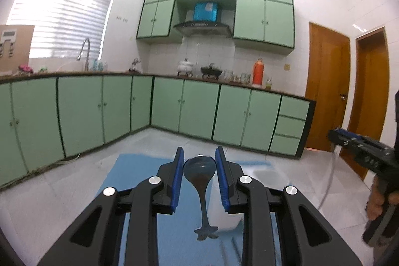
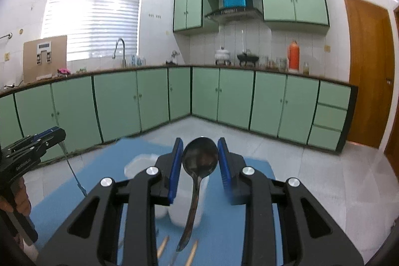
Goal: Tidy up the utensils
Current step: 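Drop the ornate spoon into the white holder with the left tool while the right drops its spoon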
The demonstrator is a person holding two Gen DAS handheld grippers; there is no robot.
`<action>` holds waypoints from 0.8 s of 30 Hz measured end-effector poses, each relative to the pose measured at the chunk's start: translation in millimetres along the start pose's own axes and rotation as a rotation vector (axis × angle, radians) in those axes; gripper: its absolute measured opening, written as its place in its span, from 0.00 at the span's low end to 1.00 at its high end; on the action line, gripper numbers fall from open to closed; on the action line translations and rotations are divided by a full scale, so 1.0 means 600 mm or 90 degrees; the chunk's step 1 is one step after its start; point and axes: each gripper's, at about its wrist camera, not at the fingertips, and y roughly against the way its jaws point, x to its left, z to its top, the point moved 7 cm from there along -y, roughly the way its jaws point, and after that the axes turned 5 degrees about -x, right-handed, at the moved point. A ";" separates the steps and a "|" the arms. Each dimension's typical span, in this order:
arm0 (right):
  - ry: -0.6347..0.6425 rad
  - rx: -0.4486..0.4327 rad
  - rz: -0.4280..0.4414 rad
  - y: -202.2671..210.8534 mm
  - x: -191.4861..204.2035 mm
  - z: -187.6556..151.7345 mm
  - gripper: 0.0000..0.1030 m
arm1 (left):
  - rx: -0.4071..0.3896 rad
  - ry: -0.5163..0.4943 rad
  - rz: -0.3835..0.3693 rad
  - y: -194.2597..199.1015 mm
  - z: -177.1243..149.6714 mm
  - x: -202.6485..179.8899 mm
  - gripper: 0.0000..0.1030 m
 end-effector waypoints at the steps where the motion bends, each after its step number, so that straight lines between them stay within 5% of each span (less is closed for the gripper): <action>1: 0.001 -0.010 -0.004 -0.014 0.000 0.011 0.27 | -0.007 -0.001 -0.004 -0.009 0.011 -0.006 0.25; 9: 0.013 -0.057 -0.045 -0.126 -0.016 0.042 0.27 | -0.053 -0.012 -0.033 -0.111 0.072 -0.057 0.25; 15: 0.021 0.002 -0.044 -0.209 -0.017 -0.028 0.27 | 0.014 -0.009 -0.044 -0.201 0.013 -0.075 0.25; 24: -0.025 0.069 -0.014 -0.229 -0.006 -0.108 0.27 | 0.101 -0.003 -0.041 -0.247 -0.089 -0.057 0.25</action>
